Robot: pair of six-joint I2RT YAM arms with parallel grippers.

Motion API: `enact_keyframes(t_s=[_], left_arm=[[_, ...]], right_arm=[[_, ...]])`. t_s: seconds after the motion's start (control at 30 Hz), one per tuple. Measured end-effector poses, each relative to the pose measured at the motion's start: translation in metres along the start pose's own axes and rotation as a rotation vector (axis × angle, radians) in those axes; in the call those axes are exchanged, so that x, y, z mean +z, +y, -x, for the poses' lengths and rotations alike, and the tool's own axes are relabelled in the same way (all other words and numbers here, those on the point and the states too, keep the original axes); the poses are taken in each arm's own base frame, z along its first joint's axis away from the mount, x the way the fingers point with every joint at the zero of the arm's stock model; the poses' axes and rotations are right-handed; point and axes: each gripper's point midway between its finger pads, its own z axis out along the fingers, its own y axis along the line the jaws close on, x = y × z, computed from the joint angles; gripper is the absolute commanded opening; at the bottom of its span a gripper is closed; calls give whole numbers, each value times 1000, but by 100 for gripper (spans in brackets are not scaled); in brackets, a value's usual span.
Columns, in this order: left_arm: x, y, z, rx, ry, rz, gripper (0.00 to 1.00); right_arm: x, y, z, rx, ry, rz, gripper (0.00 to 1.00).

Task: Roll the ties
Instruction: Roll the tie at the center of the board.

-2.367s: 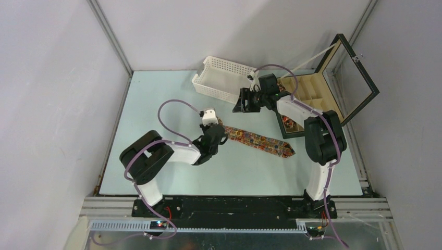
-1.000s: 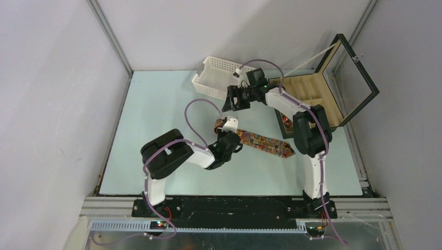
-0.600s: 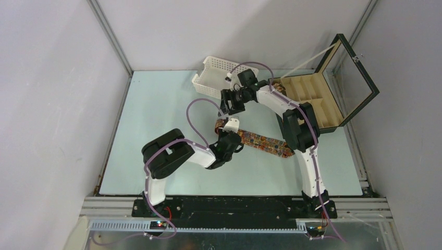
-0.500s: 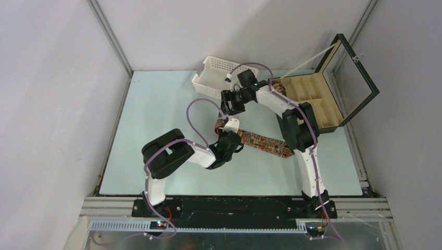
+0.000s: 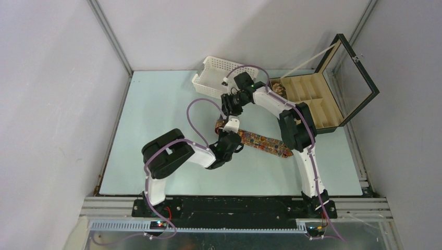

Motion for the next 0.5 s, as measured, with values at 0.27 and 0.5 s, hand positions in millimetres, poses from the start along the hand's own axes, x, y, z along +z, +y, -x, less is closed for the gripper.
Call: enact_keyframes(t_s=[0.27, 0.5], left_arm=[[1, -1, 1, 4, 0, 0, 11], [1, 0, -1, 15, 10, 3, 31]], right_arm=[[0, 0, 0, 0, 1, 0, 26], [1, 0, -1, 0, 2, 0, 19]])
